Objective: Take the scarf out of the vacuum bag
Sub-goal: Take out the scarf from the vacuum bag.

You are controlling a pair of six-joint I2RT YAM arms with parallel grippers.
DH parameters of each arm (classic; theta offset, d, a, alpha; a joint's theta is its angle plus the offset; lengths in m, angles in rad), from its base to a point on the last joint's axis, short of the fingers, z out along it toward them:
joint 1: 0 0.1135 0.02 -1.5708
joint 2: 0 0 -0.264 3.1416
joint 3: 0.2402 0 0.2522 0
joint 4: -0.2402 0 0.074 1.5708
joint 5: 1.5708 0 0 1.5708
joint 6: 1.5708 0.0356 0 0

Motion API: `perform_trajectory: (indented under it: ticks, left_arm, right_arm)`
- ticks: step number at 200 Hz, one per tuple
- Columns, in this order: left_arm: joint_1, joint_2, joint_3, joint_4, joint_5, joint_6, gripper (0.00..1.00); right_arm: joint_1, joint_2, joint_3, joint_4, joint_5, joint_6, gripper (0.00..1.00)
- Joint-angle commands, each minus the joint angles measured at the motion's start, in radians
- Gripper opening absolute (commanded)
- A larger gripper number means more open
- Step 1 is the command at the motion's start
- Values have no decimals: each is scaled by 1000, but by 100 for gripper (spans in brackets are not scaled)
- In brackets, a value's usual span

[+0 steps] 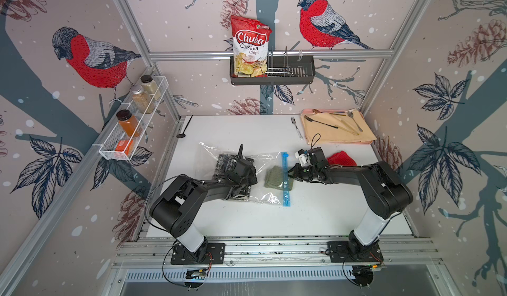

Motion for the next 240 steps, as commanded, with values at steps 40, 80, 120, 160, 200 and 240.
perform_trajectory:
  ticks: [40, 80, 120, 160, 200, 240]
  left_arm:
    - [1, 17, 13, -47, -1, -3, 0]
    - [0, 20, 21, -49, -2, -1, 0]
    - [1, 22, 26, -54, -7, -4, 0]
    - [1, 30, 38, -66, -6, -6, 0]
    - [0, 26, 35, -70, -1, -7, 0]
    - [0, 25, 35, -68, 8, -19, 0]
  right_arm:
    - [-16, -53, -2, -117, 125, -47, 0]
    - [-29, -78, 5, -174, 182, -67, 0]
    - [-35, -112, 7, -250, 282, -68, 0]
    - [-60, -145, 2, -312, 340, -72, 0]
    - [-110, -189, -10, -335, 374, -79, 0]
    - [-182, -212, 8, -340, 377, -62, 0]
